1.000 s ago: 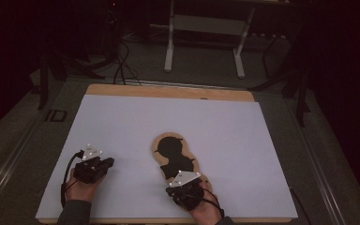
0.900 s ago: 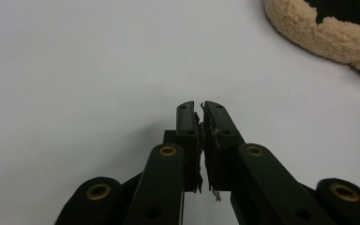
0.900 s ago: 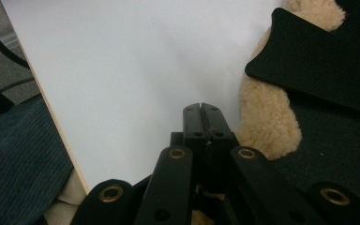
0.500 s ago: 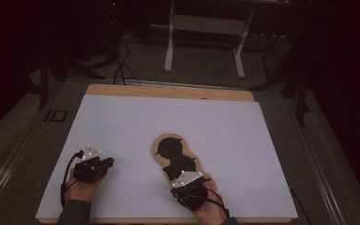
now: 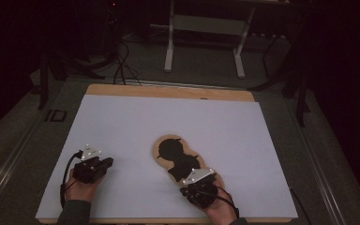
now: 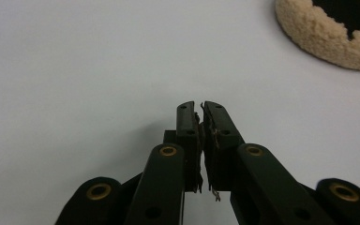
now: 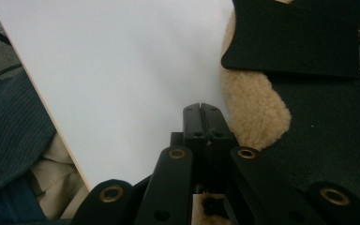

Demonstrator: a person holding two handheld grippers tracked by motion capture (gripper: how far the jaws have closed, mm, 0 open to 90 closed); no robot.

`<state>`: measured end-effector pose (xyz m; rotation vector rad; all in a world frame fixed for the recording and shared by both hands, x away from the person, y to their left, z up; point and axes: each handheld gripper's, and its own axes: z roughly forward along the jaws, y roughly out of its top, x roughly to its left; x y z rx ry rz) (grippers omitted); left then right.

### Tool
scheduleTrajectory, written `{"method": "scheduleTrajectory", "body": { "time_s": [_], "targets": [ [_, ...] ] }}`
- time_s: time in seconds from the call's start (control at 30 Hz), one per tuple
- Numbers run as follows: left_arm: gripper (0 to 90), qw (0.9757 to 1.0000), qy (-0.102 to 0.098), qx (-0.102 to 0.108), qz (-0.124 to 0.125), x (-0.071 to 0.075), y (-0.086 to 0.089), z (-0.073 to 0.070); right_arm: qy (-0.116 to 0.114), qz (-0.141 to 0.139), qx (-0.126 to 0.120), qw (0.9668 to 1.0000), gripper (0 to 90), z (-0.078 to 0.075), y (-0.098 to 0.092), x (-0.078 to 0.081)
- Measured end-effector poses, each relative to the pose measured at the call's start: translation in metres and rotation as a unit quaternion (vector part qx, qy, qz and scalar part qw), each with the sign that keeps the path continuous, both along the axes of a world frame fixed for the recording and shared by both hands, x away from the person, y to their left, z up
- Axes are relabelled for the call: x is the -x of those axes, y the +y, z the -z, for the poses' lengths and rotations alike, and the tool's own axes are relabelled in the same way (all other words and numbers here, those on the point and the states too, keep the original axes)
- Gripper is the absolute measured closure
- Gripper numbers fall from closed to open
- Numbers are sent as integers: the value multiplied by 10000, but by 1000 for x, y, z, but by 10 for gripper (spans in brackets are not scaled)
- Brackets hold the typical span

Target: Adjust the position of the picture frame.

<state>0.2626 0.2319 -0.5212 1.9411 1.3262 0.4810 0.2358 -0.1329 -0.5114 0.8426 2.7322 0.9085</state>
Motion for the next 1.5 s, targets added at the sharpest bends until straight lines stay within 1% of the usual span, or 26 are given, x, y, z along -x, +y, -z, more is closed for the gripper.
{"method": "scheduleTrajectory", "body": {
  "time_s": [0.17, 0.23, 0.3, 0.4, 0.5, 0.63, 0.9, 0.97, 1.03, 1.07, 1.17, 1.2, 1.23, 1.37, 1.5],
  "targets": [
    [859, 10000, -54, 36, 56, 1, 0, -1, -1, 86, 60, 9999, 900, -1, -8, -1],
    [859, 10000, -35, 39, 71, 1, 0, -1, 17, 109, 63, 9999, 900, -1, -11, -3],
    [863, 10000, -17, 23, 47, 1, 0, 0, 37, 149, 58, 9999, 900, -1, -14, -4],
    [865, 10000, -22, 82, 25, 1, 0, 0, 62, 197, 78, 9998, 900, -2, -19, -6],
    [851, 10000, -32, 64, -5, 1, 0, 0, 62, 261, 124, 9996, 900, -2, -23, -7],
    [835, 10000, -46, 29, -29, 1, 0, -1, 114, 365, 80, 9992, 900, -2, -31, -10],
    [785, 9999, -49, 24, -115, 0, 0, 0, 212, 516, -25, 9984, 900, -2, -45, -16],
    [779, 9999, -43, 80, -87, 0, 1, 0, 226, 560, -52, 9982, 900, -2, -48, -18],
    [784, 9999, -47, 68, -86, 0, 1, 0, 244, 592, -51, 9979, 900, -2, -51, -19],
    [786, 9999, -95, 101, -66, 1, 1, -2, 245, 615, -67, 9978, 900, -2, -52, -20],
    [784, 9999, -132, 77, -75, 1, 1, -2, 256, 641, -37, 9976, 900, -2, -55, -21],
    [780, 9998, -164, 103, -70, 2, 1, -3, 276, 679, -46, 9973, 900, -2, -59, -22],
    [764, 9998, -173, 77, -84, 2, 1, -3, 276, 693, -28, 9972, 900, -2, -60, -22],
    [753, 9998, -181, 63, -47, 2, 1, -3, 279, 750, -22, 9968, 900, -2, -64, -24],
    [719, 9997, -220, 112, -41, 2, 1, -3, 280, 845, -33, 9960, 900, -1, -69, -26]
  ]
}}
